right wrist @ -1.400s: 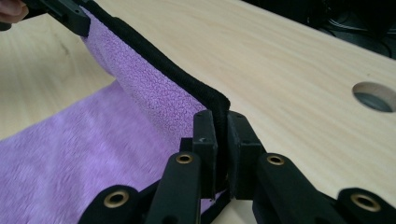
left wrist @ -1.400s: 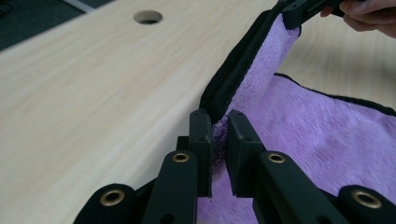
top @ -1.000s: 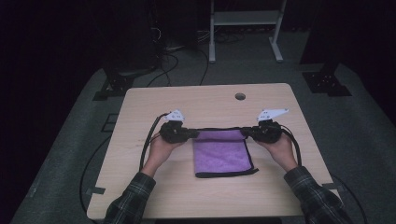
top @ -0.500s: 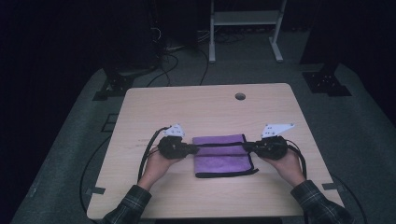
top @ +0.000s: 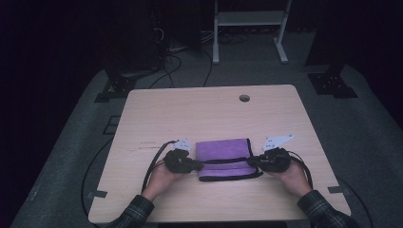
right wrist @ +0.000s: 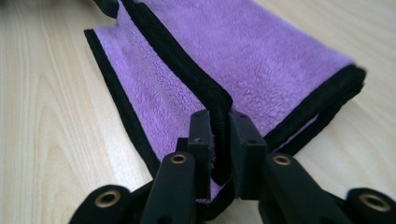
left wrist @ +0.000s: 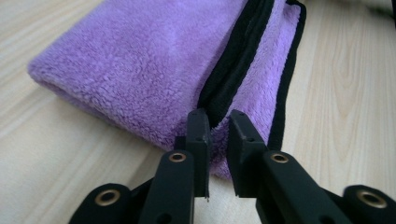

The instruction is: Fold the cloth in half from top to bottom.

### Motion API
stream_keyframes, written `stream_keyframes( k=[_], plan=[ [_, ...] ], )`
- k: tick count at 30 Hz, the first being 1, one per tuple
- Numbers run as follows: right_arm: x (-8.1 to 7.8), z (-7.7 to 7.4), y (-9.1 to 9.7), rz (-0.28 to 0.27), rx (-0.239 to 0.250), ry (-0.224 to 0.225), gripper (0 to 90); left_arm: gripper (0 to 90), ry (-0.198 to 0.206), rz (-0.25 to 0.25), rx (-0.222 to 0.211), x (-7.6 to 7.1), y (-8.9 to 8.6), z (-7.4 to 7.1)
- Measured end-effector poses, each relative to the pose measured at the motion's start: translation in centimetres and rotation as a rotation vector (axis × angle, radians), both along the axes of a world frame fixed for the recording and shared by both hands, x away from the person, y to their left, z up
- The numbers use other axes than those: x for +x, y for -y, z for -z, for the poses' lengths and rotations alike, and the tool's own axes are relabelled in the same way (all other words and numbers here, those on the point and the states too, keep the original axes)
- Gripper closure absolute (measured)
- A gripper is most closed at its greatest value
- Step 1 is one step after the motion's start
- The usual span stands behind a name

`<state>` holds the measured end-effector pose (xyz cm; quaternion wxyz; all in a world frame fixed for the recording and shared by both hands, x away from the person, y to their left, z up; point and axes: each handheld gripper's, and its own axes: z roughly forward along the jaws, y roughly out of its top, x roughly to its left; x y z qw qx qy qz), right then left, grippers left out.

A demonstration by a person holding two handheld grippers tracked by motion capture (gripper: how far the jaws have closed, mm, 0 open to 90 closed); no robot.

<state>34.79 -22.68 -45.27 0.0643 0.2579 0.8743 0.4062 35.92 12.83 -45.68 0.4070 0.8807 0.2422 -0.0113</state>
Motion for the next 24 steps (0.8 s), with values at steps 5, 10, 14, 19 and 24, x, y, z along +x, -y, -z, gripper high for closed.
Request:
stream_keyframes(
  k=[5, 10, 14, 19, 24],
  plan=[
    [-0.2, -0.7, 0.7, 0.013, 0.069, 0.012, 62.3, 68.9, 0.008, -0.003, -0.069, -0.3, -0.8, -1.3],
    [-0.1, -1.7, 1.3, 0.033, 0.128, 0.044, 71.4, 70.4, 0.054, -0.019, -0.11, -0.2, -1.2, -2.8],
    [0.1, -1.2, 0.9, 0.017, 0.099, 0.03, 77.4, 73.5, 0.049, -0.032, -0.099, 0.1, -0.9, -2.4],
    [-0.2, -0.5, 0.1, -0.03, 0.058, -0.003, 78.2, 73.9, 0.018, -0.006, -0.06, -0.5, -0.3, -1.1],
    [-0.9, 0.4, -0.6, -0.063, -0.002, -0.018, 78.1, 73.9, -0.007, 0.011, -0.007, -1.3, 0.1, -0.2]
  ],
)
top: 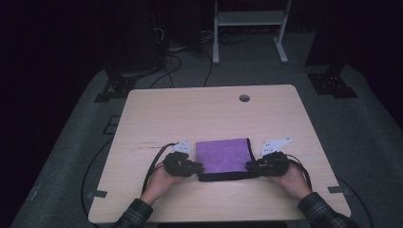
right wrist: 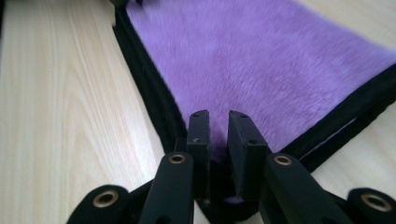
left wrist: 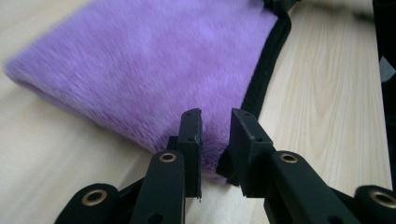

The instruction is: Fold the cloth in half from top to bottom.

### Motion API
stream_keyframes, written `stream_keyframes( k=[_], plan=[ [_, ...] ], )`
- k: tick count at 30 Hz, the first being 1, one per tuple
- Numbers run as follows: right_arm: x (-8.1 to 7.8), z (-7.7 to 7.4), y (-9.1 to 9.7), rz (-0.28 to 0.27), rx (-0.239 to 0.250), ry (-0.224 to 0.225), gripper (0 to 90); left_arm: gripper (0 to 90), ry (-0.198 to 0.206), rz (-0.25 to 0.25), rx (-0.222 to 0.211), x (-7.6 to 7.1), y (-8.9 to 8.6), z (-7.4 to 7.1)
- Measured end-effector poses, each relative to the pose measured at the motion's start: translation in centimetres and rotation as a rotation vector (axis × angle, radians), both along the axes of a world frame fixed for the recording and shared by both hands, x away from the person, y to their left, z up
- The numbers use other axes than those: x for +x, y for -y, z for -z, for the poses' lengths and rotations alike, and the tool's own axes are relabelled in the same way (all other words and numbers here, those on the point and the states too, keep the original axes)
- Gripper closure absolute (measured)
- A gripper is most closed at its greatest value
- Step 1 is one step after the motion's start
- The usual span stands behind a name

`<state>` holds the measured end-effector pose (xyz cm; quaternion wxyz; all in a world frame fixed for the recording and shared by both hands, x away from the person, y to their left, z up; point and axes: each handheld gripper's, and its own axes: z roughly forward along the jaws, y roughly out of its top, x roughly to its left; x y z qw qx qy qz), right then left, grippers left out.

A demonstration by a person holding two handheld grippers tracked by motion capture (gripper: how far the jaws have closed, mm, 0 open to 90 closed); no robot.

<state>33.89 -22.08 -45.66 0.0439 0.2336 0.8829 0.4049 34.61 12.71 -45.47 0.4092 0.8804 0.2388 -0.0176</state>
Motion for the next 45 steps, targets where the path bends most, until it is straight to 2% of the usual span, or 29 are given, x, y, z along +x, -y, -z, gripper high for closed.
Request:
stream_keyframes(
  k=[3, 5, 11, 16, 20, 25, 27, 30, 34, 37, 40, 45],
  plan=[
    [-0.4, 0.6, -0.3, -0.009, -0.043, 0.001, 77.9, 73.7, -0.005, -0.001, 0.019, -0.5, 0.1, 0.6],
    [-0.7, 0.6, -0.2, -0.005, -0.041, -0.002, 75.6, 72.2, -0.001, -0.001, 0.018, -0.7, 0.1, 0.5],
    [-1.1, 0.1, 0.7, 0.046, -0.012, 0.017, 57.3, 64.4, 0.026, -0.018, 0.008, -1.7, -0.6, -0.1],
    [-1.3, -0.2, 2.2, 0.113, 0.004, 0.046, 42.1, 49.1, 0.062, -0.068, 0.026, -2.2, -1.8, -0.3],
    [-1.5, -0.5, 3.4, 0.183, 0.009, 0.065, 28.3, 30.8, 0.093, -0.131, 0.037, -2.5, -3.4, -0.2],
    [-1.9, -0.4, 4.4, 0.277, -0.022, 0.101, 17.5, 15.0, 0.145, -0.198, 0.078, -3.2, -5.7, 0.0],
    [-2.1, -0.3, 4.8, 0.3, -0.031, 0.092, 13.0, 8.7, 0.157, -0.217, 0.096, -3.6, -6.7, 0.1],
    [-2.5, 0.3, 5.6, 0.357, -0.043, 0.087, 11.1, 3.4, 0.169, -0.251, 0.109, -4.5, -8.4, 0.4],
    [-3.2, 0.8, 7.0, 0.424, -0.04, 0.094, 7.5, 2.0, 0.161, -0.292, 0.12, -5.6, -10.8, 1.0],
    [-3.7, 1.3, 7.7, 0.463, -0.069, 0.092, 7.4, 1.0, 0.17, -0.319, 0.16, -6.2, -12.1, 1.5],
    [-4.2, 1.9, 8.4, 0.476, -0.089, 0.094, 1.6, 1.0, 0.171, -0.338, 0.179, -6.8, -13.2, 1.8],
    [-4.6, 2.5, 9.0, 0.499, -0.113, 0.087, 1.6, 1.0, 0.157, -0.351, 0.197, -7.4, -14.3, 2.5]
  ],
)
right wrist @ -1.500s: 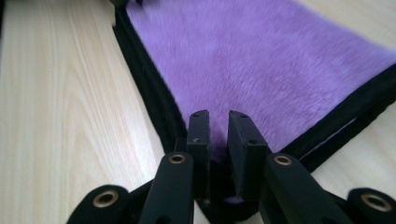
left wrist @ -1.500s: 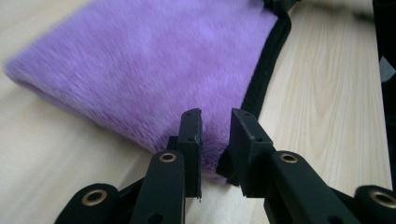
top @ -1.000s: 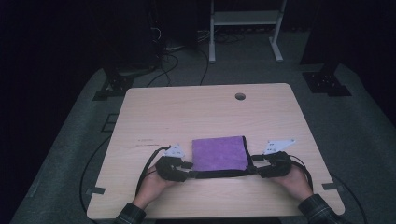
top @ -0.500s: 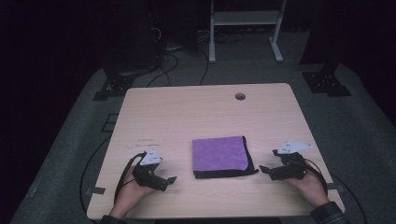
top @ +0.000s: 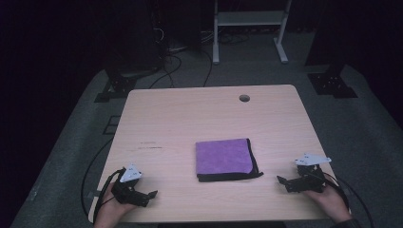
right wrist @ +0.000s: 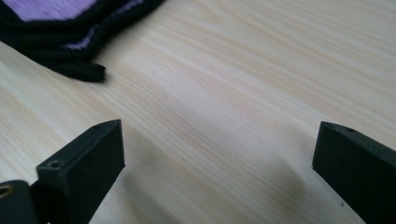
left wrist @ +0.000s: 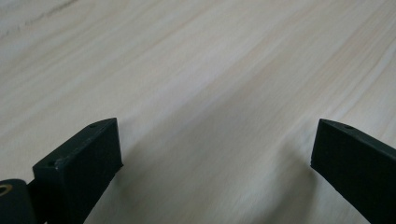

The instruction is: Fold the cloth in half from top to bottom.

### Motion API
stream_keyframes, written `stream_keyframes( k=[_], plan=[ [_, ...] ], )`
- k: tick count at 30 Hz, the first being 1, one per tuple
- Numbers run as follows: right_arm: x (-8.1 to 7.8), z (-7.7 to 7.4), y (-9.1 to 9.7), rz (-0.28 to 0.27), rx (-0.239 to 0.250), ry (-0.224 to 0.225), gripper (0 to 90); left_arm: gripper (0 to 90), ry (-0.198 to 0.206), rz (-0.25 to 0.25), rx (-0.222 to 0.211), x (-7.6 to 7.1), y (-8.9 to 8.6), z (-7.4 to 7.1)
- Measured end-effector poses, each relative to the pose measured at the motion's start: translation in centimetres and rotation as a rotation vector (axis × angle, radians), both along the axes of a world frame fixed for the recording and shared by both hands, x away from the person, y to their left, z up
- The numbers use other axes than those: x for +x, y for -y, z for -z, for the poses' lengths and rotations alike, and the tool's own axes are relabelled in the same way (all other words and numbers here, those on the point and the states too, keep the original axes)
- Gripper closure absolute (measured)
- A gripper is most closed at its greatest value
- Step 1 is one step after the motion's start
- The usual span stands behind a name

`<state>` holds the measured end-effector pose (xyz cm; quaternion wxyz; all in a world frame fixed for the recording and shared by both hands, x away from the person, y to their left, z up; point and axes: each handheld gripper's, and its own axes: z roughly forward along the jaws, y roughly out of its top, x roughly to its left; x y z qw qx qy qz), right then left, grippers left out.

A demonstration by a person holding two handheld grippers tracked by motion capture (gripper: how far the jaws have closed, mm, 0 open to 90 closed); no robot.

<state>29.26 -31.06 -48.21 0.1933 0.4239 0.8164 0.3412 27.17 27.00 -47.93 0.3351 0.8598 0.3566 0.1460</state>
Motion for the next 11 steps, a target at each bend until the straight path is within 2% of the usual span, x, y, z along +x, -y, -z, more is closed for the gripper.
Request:
stream_keyframes(
  k=[2, 5, 6, 11],
  plan=[
    [0.05, 0.28, 0.14, 0.01, -0.018, -0.011, 1.2, 0.0, 0.007, -0.006, -0.004, -0.23, -0.3, 0.13],
    [0.19, 0.52, 0.42, 0.023, 0.018, -0.034, 1.2, 0.0, 0.019, -0.007, -0.013, -0.39, -0.52, 0.25],
    [0.22, 0.62, 0.51, 0.022, 0.025, -0.028, 1.1, 0.0, 0.025, -0.003, -0.021, -0.43, -0.59, 0.33],
    [0.22, 0.61, 0.53, 0.021, 0.024, -0.03, 1.1, 0.0, 0.033, 0.0, -0.031, -0.46, -0.63, 0.43]
  ],
)
